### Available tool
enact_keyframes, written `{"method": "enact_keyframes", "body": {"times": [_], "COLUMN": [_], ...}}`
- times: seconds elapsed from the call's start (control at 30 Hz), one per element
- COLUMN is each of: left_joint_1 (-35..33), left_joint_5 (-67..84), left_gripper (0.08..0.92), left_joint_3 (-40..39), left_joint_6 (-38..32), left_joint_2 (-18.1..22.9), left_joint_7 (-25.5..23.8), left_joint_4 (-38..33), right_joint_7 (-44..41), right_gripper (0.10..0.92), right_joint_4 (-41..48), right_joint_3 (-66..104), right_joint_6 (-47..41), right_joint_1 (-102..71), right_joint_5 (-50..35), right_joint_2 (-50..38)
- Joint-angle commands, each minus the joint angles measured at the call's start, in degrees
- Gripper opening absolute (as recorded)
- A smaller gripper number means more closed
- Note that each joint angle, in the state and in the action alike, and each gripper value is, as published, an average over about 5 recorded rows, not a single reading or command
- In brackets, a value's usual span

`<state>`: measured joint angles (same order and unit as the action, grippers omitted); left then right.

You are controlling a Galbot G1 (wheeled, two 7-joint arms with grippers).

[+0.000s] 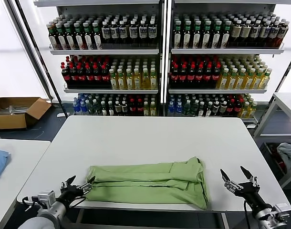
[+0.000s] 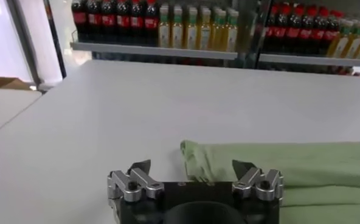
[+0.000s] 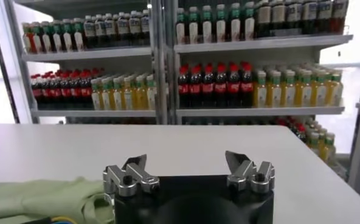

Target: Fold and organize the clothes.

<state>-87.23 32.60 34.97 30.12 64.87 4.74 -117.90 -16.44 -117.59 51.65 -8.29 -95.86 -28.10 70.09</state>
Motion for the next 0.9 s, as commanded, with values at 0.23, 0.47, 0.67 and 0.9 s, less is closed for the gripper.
{"method": "enact_keyframes", "body": {"times": [0.23, 0.47, 0.67, 0.9], "left_joint_1": [0.86, -0.09, -0.13, 0.21], "left_joint_5": [-6.59, -7.46, -8.84, -9.44], "left_gripper": [0.823, 0.769, 0.597, 0.397], "left_joint_3": [-4.27, -5.1, -5.72, -5.35], "left_joint_6": [-0.09, -0.63, -2.15, -3.59], "left_joint_2": [7.4, 7.91, 7.72, 6.77], "left_joint_7": [3.91, 4.12, 4.42, 4.16], "left_joint_4": [2.54, 2.19, 2.42, 2.73], "right_joint_7": [-1.22, -1.4, -1.24, -1.29], "right_gripper": [0.823, 0.823, 0.823, 0.823], "right_joint_4": [-0.59, -0.26, -0.11, -0.18], "right_joint_3": [2.04, 1.73, 1.41, 1.43], "right_joint_6": [2.83, 2.89, 2.86, 2.79], "right_joint_1": [-3.19, -2.57, -2.34, -2.02], "right_joint_5": [-0.37, -0.61, -0.86, -0.9], "right_joint_2": [2.13, 2.0, 1.76, 1.68]}}
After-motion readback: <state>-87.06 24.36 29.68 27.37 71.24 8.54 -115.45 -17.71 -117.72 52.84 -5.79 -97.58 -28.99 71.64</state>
